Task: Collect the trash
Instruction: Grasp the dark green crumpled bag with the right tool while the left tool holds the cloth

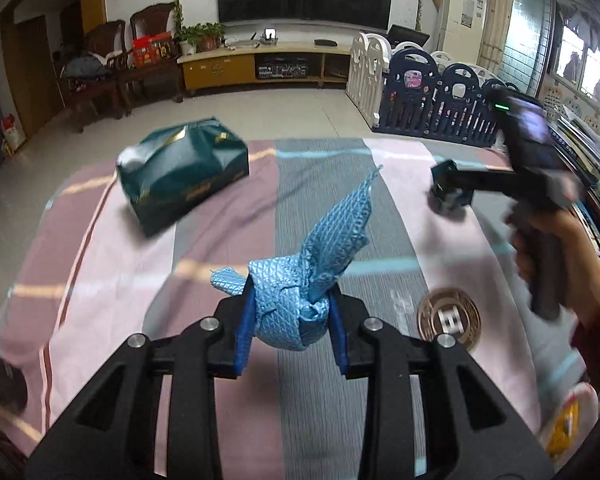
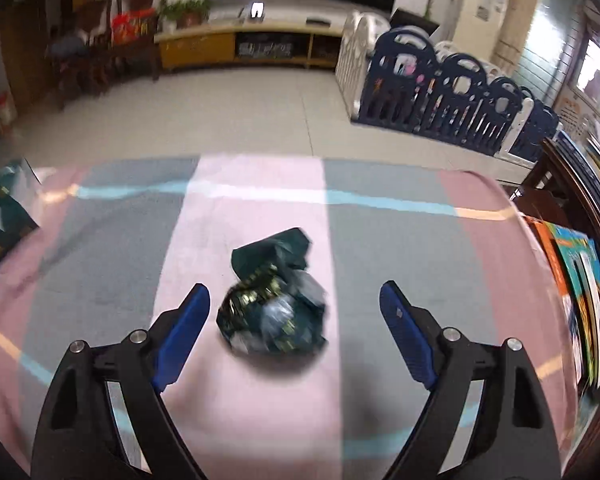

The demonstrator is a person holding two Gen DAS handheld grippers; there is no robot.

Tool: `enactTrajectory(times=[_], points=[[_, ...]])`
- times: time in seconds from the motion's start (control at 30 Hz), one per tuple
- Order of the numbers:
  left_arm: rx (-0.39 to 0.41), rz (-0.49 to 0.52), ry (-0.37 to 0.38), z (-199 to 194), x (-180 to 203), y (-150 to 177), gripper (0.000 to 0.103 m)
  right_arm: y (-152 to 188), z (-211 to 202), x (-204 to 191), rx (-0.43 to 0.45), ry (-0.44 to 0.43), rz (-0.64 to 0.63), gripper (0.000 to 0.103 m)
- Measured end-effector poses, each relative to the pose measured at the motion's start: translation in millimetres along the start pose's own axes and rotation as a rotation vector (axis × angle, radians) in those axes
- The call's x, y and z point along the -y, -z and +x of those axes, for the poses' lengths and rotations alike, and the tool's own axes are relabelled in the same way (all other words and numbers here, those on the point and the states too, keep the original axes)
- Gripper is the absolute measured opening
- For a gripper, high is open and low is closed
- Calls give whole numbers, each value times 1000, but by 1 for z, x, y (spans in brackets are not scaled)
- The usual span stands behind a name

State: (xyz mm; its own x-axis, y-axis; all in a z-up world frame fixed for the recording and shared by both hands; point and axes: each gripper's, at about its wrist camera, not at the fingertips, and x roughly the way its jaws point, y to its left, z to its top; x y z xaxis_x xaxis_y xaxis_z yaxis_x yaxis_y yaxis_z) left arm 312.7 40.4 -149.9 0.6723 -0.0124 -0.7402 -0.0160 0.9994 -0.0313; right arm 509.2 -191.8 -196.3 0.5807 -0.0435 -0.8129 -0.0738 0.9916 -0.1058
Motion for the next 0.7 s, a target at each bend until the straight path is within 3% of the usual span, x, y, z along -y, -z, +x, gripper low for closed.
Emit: enactTrajectory(times=[0.03,0.1,0.17,0.27,0.4,0.57,0.7], points=[[-17,-11,9,-3,-3,6,33,-3,13,-5,-39,3,-9,84],[-34,-31,17,-9,-6,12,33,1,22,-7,-78,10,-4,50],[-24,-37,6,-23,-6,17,33,9,8,-3,-61,-26,29,46],[7,-42,1,-45,-6,20,33,31,-30,-1,-31,-56,29,45],[19,-80,9,-78,1,25,33,85,-110,11,25,-142,26,45],[73,-77,29,-136,20,53,33,173,-214,49,61,-247,168,45],[67,-64,64,-174,36,88,33,236,-282,71,92,-247,252,45]])
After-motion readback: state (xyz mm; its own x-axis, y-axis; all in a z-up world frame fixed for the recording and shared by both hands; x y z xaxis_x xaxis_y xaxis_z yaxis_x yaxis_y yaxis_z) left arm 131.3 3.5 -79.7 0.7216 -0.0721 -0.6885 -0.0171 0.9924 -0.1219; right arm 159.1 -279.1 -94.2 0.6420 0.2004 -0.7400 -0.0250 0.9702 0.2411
